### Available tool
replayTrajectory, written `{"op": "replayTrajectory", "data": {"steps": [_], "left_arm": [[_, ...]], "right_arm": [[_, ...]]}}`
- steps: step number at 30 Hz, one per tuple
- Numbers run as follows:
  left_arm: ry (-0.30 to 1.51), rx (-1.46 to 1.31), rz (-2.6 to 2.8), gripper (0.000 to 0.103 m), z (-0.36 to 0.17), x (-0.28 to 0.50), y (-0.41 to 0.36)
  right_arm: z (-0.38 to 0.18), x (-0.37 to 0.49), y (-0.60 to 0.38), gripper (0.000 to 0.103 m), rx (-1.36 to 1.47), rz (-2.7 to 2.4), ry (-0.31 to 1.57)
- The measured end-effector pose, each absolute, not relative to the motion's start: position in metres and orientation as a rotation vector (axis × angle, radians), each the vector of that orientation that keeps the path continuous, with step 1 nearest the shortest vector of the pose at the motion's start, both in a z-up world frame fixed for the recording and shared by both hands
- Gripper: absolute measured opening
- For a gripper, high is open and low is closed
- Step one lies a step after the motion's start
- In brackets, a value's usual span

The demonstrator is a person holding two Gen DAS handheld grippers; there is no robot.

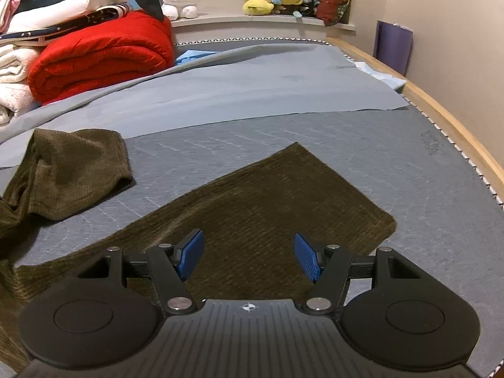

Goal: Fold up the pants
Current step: 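Grasp the grey waistband with the left gripper while the right gripper grasps a pant leg hem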

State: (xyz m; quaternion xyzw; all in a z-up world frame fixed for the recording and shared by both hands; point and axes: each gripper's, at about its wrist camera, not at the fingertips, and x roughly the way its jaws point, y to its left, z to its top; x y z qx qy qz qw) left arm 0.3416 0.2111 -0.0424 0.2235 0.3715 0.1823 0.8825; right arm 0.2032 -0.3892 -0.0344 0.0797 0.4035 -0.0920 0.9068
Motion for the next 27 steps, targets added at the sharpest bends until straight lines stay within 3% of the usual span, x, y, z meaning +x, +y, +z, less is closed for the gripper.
{"op": "replayTrajectory", "data": {"steps": [1,3,6,8,12,17,21,27], "left_arm": [[0.836,0.397,0.377,0.035,-0.053,0.349,0.217],[0.854,0.332,0.371,0.062,-0.054,0.344,0.226],[0.832,0.245,0.34,0.079,-0.033,0.328,0.24],[0.848,0.168,0.324,0.085,-0.023,0.316,0.253],[0.932,0.071,0.272,0.085,-0.021,0.281,0.274],[1.028,-0.246,0.268,0.084,-0.02,0.221,0.298],[1.031,-0.211,0.217,0.084,-0.02,0.192,0.291],[1.126,-0.227,0.224,0.083,-0.078,0.201,0.295]], "right_arm": [[-0.035,0.204,-0.393,0.066,0.16,-0.198,0.833],[-0.038,0.205,-0.402,0.066,0.159,-0.223,0.833],[-0.045,0.209,-0.427,0.066,0.177,-0.29,0.846],[-0.051,0.215,-0.449,0.066,0.206,-0.346,0.846],[-0.076,0.228,-0.493,0.066,0.313,-0.456,0.879],[-0.112,0.239,-0.532,0.064,0.458,-0.547,0.874],[-0.138,0.246,-0.548,0.064,0.534,-0.573,0.906],[-0.165,0.259,-0.543,0.069,0.541,-0.548,0.966]]}}
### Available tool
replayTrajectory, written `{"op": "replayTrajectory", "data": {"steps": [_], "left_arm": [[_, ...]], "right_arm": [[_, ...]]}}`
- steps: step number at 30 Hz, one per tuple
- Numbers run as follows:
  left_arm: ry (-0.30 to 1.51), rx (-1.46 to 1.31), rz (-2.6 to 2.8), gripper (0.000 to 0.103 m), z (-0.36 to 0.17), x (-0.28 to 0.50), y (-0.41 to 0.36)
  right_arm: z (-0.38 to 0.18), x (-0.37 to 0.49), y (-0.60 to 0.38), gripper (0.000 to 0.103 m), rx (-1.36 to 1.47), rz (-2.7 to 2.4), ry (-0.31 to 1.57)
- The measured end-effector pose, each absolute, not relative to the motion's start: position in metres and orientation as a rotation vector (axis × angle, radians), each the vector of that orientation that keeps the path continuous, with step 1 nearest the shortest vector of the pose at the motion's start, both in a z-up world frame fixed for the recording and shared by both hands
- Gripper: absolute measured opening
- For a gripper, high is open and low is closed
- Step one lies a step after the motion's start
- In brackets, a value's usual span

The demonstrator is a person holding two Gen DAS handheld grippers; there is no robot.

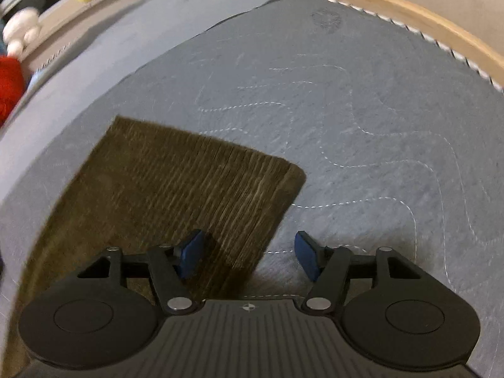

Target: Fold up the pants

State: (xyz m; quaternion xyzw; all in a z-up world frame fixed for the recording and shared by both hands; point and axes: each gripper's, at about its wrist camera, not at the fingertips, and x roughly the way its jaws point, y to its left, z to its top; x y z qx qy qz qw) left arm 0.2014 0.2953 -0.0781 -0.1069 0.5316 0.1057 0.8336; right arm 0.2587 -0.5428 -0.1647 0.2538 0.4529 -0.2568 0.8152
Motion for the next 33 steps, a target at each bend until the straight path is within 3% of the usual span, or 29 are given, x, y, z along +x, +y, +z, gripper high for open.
{"op": "replayTrajectory", "data": {"steps": [4,5,6,7,8,9,11,13,15,18,26,31,33], "left_arm": [[1.17,-0.186,0.186,0.084,-0.097,0.205,0.293],[1.185,-0.201,0.175,0.084,-0.1,0.207,0.292],[1.195,-0.21,0.162,0.084,-0.103,0.208,0.291],[1.213,-0.206,0.152,0.084,-0.108,0.209,0.288],[1.249,-0.182,0.14,0.084,-0.116,0.211,0.282],[1.257,-0.144,0.132,0.085,-0.119,0.211,0.278],[1.253,-0.086,0.123,0.081,-0.117,0.213,0.27],[1.26,-0.107,0.133,0.071,-0.114,0.214,0.271],[1.251,-0.107,0.133,0.048,-0.107,0.211,0.273],[1.229,-0.075,0.101,0.033,-0.091,0.202,0.269],[1.174,-0.013,0.048,0.025,-0.047,0.149,0.284],[1.198,-0.046,0.049,0.026,-0.047,0.127,0.31],[1.211,-0.069,0.047,0.034,-0.052,0.124,0.311]], "right_arm": [[-0.168,0.266,-0.529,0.071,0.435,-0.539,0.954],[-0.168,0.266,-0.528,0.061,0.426,-0.533,0.947],[-0.167,0.267,-0.527,0.041,0.417,-0.508,0.931],[-0.163,0.263,-0.528,0.031,0.408,-0.49,0.916],[-0.161,0.263,-0.53,0.012,0.402,-0.493,0.905],[-0.158,0.26,-0.534,0.008,0.419,-0.5,0.896],[-0.15,0.252,-0.544,0.007,0.486,-0.512,0.856],[-0.136,0.244,-0.549,0.007,0.507,-0.526,0.803],[-0.119,0.235,-0.551,0.007,0.489,-0.553,0.765],[-0.105,0.217,-0.557,0.007,0.501,-0.647,0.768],[-0.104,0.141,-0.579,0.007,0.706,-0.769,0.926],[-0.125,0.106,-0.568,0.008,0.672,-0.657,1.19],[-0.131,0.091,-0.574,0.012,0.695,-0.627,1.218]]}}
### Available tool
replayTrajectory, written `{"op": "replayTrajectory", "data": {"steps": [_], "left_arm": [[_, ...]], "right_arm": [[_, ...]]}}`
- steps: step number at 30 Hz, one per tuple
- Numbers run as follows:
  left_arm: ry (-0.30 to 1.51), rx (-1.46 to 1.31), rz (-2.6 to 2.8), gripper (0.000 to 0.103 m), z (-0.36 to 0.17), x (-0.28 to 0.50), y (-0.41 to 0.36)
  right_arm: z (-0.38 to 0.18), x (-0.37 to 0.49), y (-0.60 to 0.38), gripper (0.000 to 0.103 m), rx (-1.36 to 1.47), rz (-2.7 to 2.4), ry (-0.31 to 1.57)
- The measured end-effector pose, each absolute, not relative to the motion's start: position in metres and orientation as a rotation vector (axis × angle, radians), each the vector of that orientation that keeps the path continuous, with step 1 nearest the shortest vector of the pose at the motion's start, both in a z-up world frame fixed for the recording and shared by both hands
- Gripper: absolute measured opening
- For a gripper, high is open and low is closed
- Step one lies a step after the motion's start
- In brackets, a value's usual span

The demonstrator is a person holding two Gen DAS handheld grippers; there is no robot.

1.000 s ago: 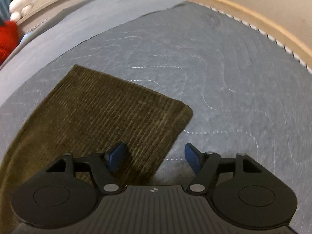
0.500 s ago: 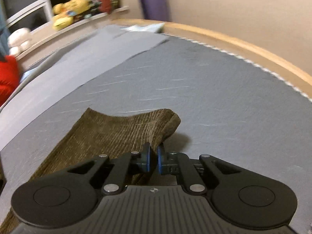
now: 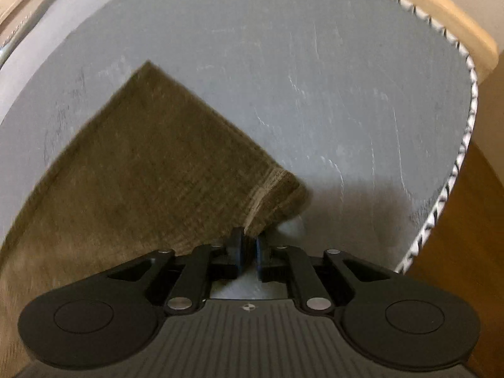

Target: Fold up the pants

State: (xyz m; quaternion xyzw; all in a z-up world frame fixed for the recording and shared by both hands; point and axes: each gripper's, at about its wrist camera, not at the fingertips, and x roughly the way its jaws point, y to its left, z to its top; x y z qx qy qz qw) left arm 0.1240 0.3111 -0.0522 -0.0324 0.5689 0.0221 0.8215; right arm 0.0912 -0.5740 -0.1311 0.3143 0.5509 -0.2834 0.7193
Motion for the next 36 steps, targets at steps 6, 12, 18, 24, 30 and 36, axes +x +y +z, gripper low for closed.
{"op": "replayTrajectory", "data": {"steps": [6,12,18,24,30,36], "left_arm": [[1.241,-0.197,0.108,0.077,-0.056,0.13,0.32],[1.362,-0.099,0.073,0.072,-0.083,0.14,0.301],[1.294,-0.047,0.039,0.024,-0.069,0.153,0.29],[1.133,-0.071,0.037,0.024,-0.018,0.135,0.303],[1.37,0.058,0.032,0.029,-0.073,0.132,0.288],[1.329,0.026,0.048,0.028,-0.055,0.136,0.286]], "right_arm": [[-0.134,0.085,-0.587,0.038,0.76,-0.626,1.126],[-0.148,0.09,-0.579,0.044,0.713,-0.639,1.157],[-0.121,0.087,-0.581,0.013,0.702,-0.667,1.005],[-0.052,0.066,-0.588,0.012,0.646,-0.689,0.719],[-0.138,0.067,-0.602,0.014,0.73,-0.754,1.221],[-0.122,0.066,-0.604,0.014,0.693,-0.813,1.178]]}}
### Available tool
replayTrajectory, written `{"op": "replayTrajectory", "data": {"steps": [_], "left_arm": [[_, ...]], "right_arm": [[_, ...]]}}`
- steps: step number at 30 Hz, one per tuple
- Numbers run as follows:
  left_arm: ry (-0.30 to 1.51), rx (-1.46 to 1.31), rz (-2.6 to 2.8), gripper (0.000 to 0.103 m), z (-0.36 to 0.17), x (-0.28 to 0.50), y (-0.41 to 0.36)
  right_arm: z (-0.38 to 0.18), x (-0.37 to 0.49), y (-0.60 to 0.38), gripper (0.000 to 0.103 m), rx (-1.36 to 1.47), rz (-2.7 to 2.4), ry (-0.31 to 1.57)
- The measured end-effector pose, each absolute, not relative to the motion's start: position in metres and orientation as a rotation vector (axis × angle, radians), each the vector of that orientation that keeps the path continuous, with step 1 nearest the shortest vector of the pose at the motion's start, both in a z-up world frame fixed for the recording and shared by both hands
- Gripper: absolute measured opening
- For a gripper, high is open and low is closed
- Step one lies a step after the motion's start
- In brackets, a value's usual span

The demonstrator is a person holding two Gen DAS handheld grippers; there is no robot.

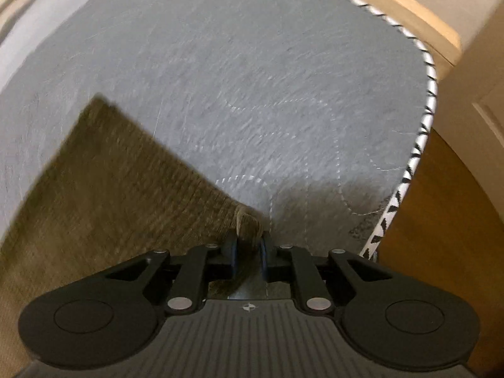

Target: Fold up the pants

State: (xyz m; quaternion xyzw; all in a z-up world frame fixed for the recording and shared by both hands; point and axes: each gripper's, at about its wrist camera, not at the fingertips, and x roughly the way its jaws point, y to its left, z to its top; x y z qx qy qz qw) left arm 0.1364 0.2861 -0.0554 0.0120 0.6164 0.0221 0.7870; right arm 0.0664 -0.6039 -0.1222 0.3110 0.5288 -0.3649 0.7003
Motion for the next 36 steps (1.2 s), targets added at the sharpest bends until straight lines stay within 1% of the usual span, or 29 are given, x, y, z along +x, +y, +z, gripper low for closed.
{"op": "replayTrajectory", "data": {"steps": [2,3,5,7,8,11,12,13,14,15,17,19,20,21,22,23,25,26,29,32,36], "left_arm": [[1.329,-0.007,0.046,0.027,-0.053,0.135,0.291],[1.365,0.022,0.051,0.028,-0.061,0.134,0.29],[1.412,0.105,0.026,0.029,-0.072,0.132,0.281],[1.397,0.132,0.026,0.034,-0.069,0.133,0.276],[1.38,0.143,0.038,0.04,-0.064,0.135,0.273],[1.293,0.195,0.091,0.053,-0.045,0.136,0.261],[1.251,0.186,0.097,0.056,-0.037,0.138,0.258],[1.209,0.164,0.084,0.056,-0.029,0.141,0.253],[1.179,0.142,0.057,0.056,-0.025,0.142,0.251],[1.161,0.13,0.023,0.056,-0.022,0.144,0.247],[1.152,0.132,-0.064,0.056,-0.024,0.146,0.233],[1.204,0.149,-0.152,0.056,-0.042,0.146,0.221],[1.291,0.177,-0.154,0.056,-0.06,0.149,0.217],[1.383,0.234,-0.13,0.055,-0.08,0.15,0.215],[1.427,0.29,-0.134,0.056,-0.091,0.145,0.214],[1.403,0.341,-0.161,0.056,-0.092,0.142,0.209],[1.402,0.311,-0.142,0.056,-0.086,0.148,0.206],[1.391,0.286,-0.133,0.058,-0.081,0.15,0.207],[1.285,0.301,-0.134,0.07,-0.065,0.153,0.197],[1.195,0.308,-0.103,0.072,-0.054,0.158,0.186],[1.047,0.289,-0.043,0.081,-0.037,0.168,0.179]], "right_arm": [[-0.119,0.063,-0.6,0.013,0.683,-0.861,1.122],[-0.118,0.063,-0.6,0.001,0.634,-0.877,1.129],[-0.116,0.059,-0.608,0.0,0.465,-1.04,1.151],[-0.115,0.053,-0.621,0.0,0.475,-1.029,1.119],[-0.115,0.051,-0.626,0.0,0.536,-0.976,1.088],[-0.108,0.054,-0.62,0.004,0.587,-0.817,1.009],[-0.105,0.063,-0.613,0.013,0.585,-0.757,0.987],[-0.102,0.069,-0.607,0.02,0.574,-0.692,0.964],[-0.1,0.074,-0.593,0.035,0.551,-0.635,0.942],[-0.096,0.081,-0.583,0.044,0.52,-0.584,0.921],[-0.092,0.094,-0.565,0.045,0.466,-0.469,0.901],[-0.096,0.105,-0.552,0.047,0.449,-0.348,0.932],[-0.105,0.111,-0.546,0.051,0.432,-0.298,0.991],[-0.117,0.116,-0.542,0.052,0.404,-0.274,1.078],[-0.135,0.12,-0.537,0.052,0.365,-0.267,1.2],[-0.15,0.121,-0.533,0.053,0.319,-0.276,1.298],[-0.145,0.125,-0.527,0.054,0.241,-0.266,1.263],[-0.138,0.126,-0.529,0.054,0.248,-0.272,1.222],[-0.114,0.129,-0.533,0.054,0.324,-0.269,1.095],[-0.094,0.134,-0.524,0.054,0.334,-0.26,0.968],[-0.063,0.142,-0.493,0.053,0.295,-0.253,0.832]]}}
